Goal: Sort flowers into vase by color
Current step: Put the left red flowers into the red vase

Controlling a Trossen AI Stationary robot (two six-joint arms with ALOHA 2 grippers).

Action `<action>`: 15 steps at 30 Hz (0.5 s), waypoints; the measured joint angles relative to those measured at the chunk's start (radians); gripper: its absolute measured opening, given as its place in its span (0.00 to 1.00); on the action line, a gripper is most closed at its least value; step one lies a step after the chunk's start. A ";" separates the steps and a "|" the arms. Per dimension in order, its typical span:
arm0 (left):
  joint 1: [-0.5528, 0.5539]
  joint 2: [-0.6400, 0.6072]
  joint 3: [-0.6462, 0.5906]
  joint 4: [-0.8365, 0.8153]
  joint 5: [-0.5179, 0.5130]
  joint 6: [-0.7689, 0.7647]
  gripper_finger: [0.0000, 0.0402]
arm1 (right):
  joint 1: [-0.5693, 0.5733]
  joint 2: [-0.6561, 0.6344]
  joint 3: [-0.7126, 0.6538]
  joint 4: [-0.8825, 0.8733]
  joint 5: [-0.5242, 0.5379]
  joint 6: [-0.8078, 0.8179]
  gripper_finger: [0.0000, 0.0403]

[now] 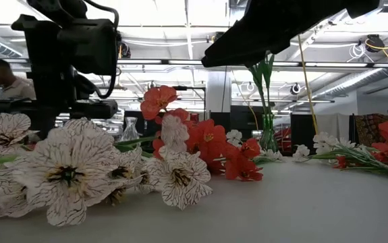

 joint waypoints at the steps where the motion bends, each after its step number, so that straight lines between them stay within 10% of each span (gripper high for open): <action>1: 0.006 0.000 0.000 0.002 0.000 0.007 0.26 | 0.002 0.000 0.000 0.000 0.000 0.004 0.40; 6: 0.036 0.000 0.000 0.012 -0.011 0.077 0.05 | 0.002 0.000 0.000 0.000 0.000 0.018 0.40; 15: 0.051 -0.055 0.071 0.019 -0.075 0.283 0.02 | 0.003 0.000 0.000 0.000 0.000 0.026 0.40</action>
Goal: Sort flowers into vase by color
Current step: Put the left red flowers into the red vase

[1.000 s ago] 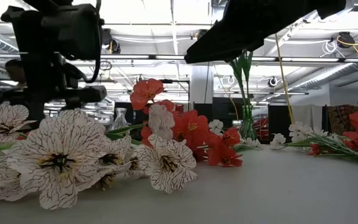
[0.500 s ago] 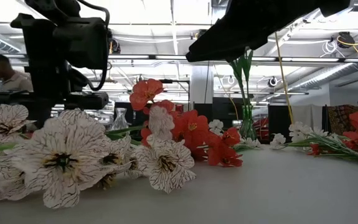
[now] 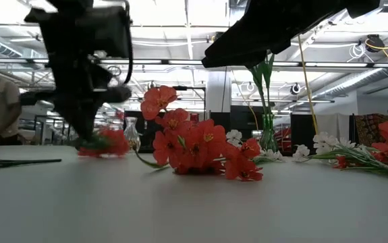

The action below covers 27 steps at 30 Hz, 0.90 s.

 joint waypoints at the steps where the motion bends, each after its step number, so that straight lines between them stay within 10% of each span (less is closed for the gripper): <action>1: 0.000 -0.015 0.019 0.001 -0.011 0.026 0.02 | 0.000 0.000 0.000 0.000 0.000 0.005 0.40; 9: -0.062 -0.154 0.138 0.122 -0.101 0.329 0.02 | -0.019 0.000 0.000 0.022 0.005 0.127 0.40; 27: -0.333 -0.276 0.149 1.141 -0.108 1.468 0.01 | -0.023 0.035 -0.001 0.684 -0.003 0.082 0.58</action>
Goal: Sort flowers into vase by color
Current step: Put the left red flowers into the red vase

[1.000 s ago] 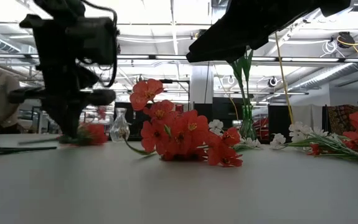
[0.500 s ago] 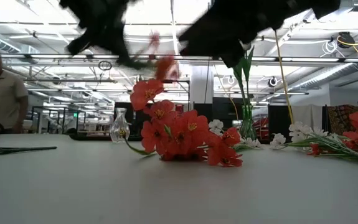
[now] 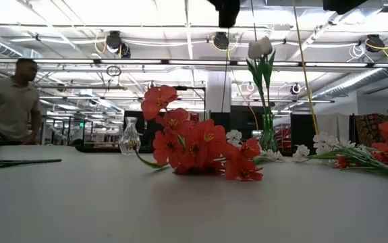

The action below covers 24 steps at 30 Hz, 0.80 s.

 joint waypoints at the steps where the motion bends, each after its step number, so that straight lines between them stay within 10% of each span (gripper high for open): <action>1: -0.011 0.002 0.000 0.027 0.010 0.023 0.01 | 0.005 0.000 0.000 0.030 -0.009 -0.018 0.59; 18: -0.027 0.215 -0.002 0.425 0.044 0.220 0.01 | 0.030 0.000 0.000 0.099 -0.077 -0.111 0.62; 24: -0.021 0.215 -0.002 0.424 0.044 0.219 0.01 | 0.030 0.000 0.000 0.101 -0.069 -0.111 0.47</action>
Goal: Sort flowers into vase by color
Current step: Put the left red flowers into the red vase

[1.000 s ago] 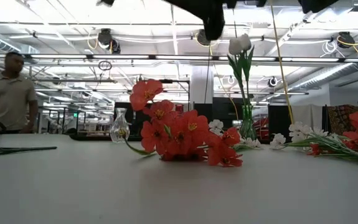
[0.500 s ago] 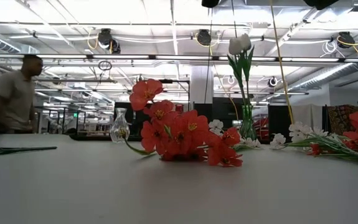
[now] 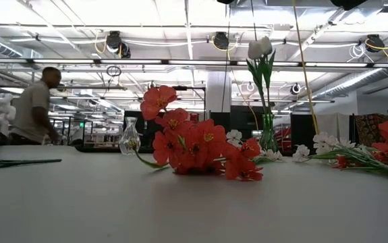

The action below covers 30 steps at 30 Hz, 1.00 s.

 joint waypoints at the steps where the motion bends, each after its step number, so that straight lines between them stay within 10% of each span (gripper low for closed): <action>1: 0.000 0.000 0.000 0.001 0.000 0.000 0.01 | 0.000 0.000 0.000 0.001 0.000 0.000 0.42; 8: 0.000 0.000 0.000 0.005 0.004 0.000 0.02 | 0.000 0.000 0.000 0.000 0.005 0.004 0.04; 18: -0.035 -0.020 0.000 -0.080 -0.003 0.051 0.14 | 0.012 -0.052 0.000 -0.153 0.042 0.096 0.01; 30: -0.044 -0.111 0.001 -0.344 0.016 -0.108 0.59 | 0.092 -0.166 0.000 -0.395 0.273 0.106 0.00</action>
